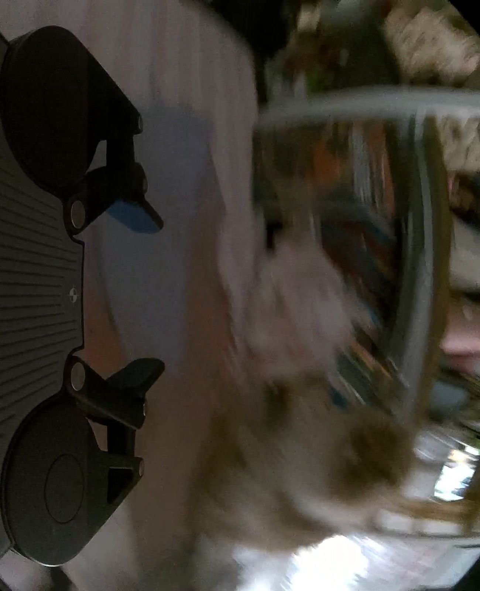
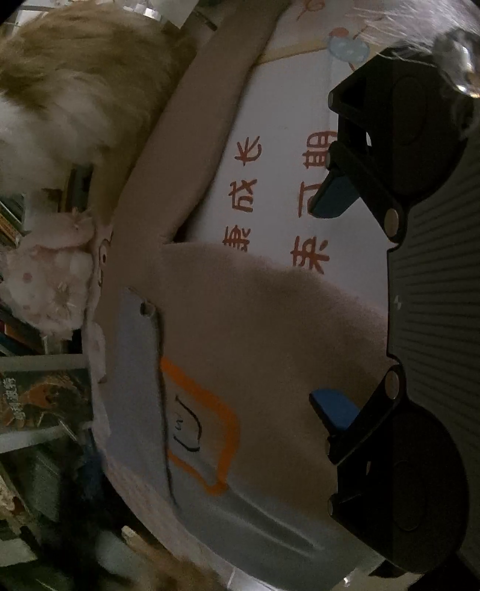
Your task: Fold clothes
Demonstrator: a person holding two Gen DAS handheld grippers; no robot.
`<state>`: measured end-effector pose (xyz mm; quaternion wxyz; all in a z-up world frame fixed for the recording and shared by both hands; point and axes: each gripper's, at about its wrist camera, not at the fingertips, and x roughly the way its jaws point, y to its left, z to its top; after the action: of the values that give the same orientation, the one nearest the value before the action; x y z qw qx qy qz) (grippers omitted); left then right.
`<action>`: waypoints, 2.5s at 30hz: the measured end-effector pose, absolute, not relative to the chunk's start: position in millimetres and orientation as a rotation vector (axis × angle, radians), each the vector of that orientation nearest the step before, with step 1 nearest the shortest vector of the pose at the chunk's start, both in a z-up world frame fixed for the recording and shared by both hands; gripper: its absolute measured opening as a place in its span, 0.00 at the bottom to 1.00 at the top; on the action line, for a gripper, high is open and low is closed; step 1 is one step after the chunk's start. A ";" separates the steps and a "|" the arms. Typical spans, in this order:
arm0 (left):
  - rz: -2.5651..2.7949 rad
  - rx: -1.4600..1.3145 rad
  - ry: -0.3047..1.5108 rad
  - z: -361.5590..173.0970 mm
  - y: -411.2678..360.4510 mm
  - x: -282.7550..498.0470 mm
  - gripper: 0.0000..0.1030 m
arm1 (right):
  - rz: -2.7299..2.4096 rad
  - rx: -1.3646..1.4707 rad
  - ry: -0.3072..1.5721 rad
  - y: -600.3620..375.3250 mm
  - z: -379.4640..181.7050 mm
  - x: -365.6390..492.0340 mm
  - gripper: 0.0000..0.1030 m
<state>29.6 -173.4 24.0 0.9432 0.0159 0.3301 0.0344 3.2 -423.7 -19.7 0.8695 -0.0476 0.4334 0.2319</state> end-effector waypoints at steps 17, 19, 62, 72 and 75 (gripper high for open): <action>0.223 -0.217 0.854 -24.3 -38.4 -40.7 0.73 | 0.293 -0.108 0.920 -387.1 -18.4 -22.0 0.44; 0.192 -0.274 0.854 -28.6 -32.4 -38.9 0.57 | 0.276 -0.130 0.903 -379.6 -18.4 -26.1 0.39; 0.240 -0.240 0.785 -27.4 110.0 -53.2 0.14 | 0.381 -0.155 0.881 -228.9 -21.5 -37.8 0.34; 0.188 -0.091 0.639 7.0 57.5 -65.6 0.81 | 0.322 -0.106 0.756 -256.7 2.4 -53.5 0.83; 0.146 -0.091 0.630 6.0 40.7 -60.9 0.85 | 0.275 -0.104 0.770 -268.1 0.0 -52.3 0.87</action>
<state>-60.9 40.7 6.0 0.9472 -0.0449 0.3094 0.0717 -52.3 -268.1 0.0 0.9162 -0.0507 0.3744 0.1336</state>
